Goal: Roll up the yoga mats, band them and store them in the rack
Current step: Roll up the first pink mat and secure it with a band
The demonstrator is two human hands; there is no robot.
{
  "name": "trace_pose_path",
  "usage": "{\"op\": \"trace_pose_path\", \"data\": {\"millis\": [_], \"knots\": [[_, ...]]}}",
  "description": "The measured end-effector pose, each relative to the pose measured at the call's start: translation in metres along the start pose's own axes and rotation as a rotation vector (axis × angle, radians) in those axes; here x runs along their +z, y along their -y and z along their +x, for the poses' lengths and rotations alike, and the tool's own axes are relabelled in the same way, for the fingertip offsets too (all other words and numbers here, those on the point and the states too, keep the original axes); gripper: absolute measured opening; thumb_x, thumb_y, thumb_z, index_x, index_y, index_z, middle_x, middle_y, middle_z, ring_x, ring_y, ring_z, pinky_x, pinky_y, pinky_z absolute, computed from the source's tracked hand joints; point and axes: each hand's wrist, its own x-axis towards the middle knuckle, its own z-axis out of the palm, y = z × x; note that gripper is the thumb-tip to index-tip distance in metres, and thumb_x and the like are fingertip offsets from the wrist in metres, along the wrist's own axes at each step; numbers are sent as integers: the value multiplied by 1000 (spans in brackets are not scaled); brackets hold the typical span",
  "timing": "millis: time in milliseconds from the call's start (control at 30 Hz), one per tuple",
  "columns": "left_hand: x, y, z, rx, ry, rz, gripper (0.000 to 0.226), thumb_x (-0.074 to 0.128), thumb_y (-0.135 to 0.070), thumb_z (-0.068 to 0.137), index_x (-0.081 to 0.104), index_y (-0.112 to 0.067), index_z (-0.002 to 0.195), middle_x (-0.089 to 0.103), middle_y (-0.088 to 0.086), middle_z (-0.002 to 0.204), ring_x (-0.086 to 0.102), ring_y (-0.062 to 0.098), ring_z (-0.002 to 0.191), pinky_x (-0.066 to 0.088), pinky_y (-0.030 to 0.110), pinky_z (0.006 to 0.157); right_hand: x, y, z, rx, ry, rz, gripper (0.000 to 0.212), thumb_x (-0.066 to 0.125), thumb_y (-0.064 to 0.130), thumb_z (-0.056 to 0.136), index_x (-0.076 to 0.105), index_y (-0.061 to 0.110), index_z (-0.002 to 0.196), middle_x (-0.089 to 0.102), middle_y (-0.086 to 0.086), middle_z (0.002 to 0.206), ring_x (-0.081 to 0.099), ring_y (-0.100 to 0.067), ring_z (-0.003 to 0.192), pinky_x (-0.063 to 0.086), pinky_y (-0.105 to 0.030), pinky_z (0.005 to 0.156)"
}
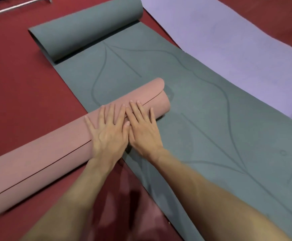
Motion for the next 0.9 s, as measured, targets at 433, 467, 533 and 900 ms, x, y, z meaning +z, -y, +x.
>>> {"op": "trace_pose_path", "data": {"millis": [433, 467, 533, 900], "knots": [[10, -68, 44, 103, 115, 92, 71, 46, -61, 99, 31, -31, 162, 23, 21, 167, 18, 50, 151, 18, 86, 106, -66, -101, -58, 424, 61, 24, 70, 42, 43, 108, 17, 10, 165, 8, -10, 174, -3, -25, 161, -4, -48, 129], [12, -68, 46, 110, 107, 93, 73, 53, -58, 98, 33, -29, 162, 23, 22, 167, 18, 51, 150, 18, 87, 105, -73, -111, -66, 456, 50, 14, 70, 42, 43, 108, 18, 9, 165, 8, -10, 174, -2, -25, 161, -4, -48, 129], [16, -69, 50, 135, 91, 111, 84, 70, -48, 90, 33, -21, 161, 21, 24, 166, 17, 53, 149, 21, 89, 101, -86, -133, -85, 504, 45, -21, 70, 42, 43, 109, 19, 9, 165, 11, -10, 174, -1, -25, 161, -2, -48, 130], [13, -77, 55, 288, 110, 214, 101, 81, -44, 78, 30, -24, 163, 20, 20, 169, 21, 49, 149, 19, 81, 110, -83, -140, -107, 549, 127, -11, 69, 40, 45, 109, 16, 13, 166, 8, -10, 174, -1, -26, 161, 0, -45, 130]]}}
